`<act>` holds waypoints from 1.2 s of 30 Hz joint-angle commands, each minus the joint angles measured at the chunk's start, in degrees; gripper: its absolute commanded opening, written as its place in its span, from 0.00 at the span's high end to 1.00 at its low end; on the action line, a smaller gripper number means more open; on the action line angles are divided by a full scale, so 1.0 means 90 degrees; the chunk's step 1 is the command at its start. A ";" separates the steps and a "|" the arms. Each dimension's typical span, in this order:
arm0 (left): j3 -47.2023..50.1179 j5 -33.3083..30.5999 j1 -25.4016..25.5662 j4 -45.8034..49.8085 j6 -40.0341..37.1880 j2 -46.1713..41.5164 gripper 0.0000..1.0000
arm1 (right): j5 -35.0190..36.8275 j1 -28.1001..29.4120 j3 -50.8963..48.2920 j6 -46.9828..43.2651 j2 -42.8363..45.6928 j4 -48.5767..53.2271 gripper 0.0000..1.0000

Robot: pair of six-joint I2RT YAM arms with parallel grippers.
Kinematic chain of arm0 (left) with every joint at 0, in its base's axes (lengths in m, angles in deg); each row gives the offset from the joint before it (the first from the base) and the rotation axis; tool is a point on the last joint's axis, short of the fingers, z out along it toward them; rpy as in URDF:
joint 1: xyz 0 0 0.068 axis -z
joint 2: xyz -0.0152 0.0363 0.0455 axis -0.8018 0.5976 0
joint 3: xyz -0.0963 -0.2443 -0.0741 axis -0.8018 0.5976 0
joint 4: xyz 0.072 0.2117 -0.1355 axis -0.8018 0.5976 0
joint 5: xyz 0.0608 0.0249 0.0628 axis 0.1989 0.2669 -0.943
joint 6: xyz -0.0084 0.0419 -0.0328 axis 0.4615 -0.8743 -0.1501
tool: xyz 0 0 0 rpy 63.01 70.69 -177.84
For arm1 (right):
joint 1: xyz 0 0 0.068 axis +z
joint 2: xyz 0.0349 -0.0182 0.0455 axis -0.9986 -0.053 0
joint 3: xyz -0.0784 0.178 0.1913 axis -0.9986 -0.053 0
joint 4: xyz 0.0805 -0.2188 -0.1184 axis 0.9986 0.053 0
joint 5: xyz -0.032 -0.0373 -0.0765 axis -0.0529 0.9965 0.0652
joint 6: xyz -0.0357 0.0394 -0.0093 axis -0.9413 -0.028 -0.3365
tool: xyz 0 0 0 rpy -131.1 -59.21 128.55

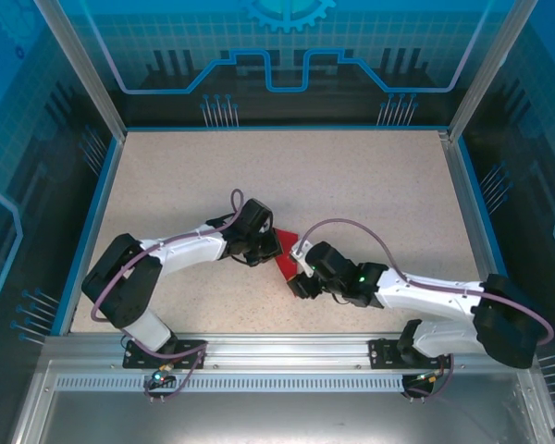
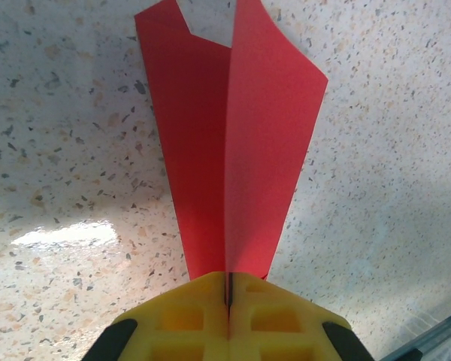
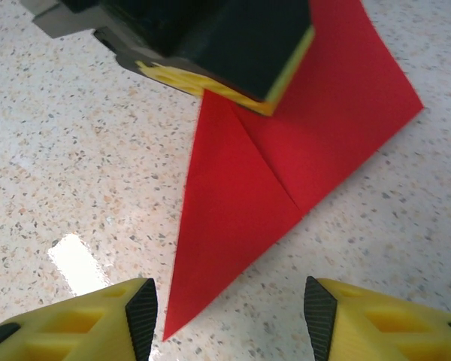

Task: Fold a paper plane with a square sheet of paper (pick it up from the middle)
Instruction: Fold the wing for the fifth time at the center of the table.

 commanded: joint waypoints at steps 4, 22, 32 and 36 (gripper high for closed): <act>-0.0126 0.0017 0.0055 0.0169 -0.0154 0.0209 0.95 | 0.0394 0.0505 0.0386 -0.0120 -0.0573 -0.0308 0.43; -0.0159 0.0075 0.0053 0.0202 -0.0142 0.0217 0.95 | 0.1715 0.1067 0.0823 0.0066 -0.1962 -0.0712 0.61; -0.0169 0.0069 0.0057 0.0259 -0.0141 0.0182 0.94 | 0.1947 0.1080 0.0809 0.0186 -0.2188 -0.0771 0.76; -0.0188 0.0066 0.0059 0.0289 -0.0135 0.0187 0.94 | 0.2058 0.1085 0.0750 0.0246 -0.2166 -0.0762 0.80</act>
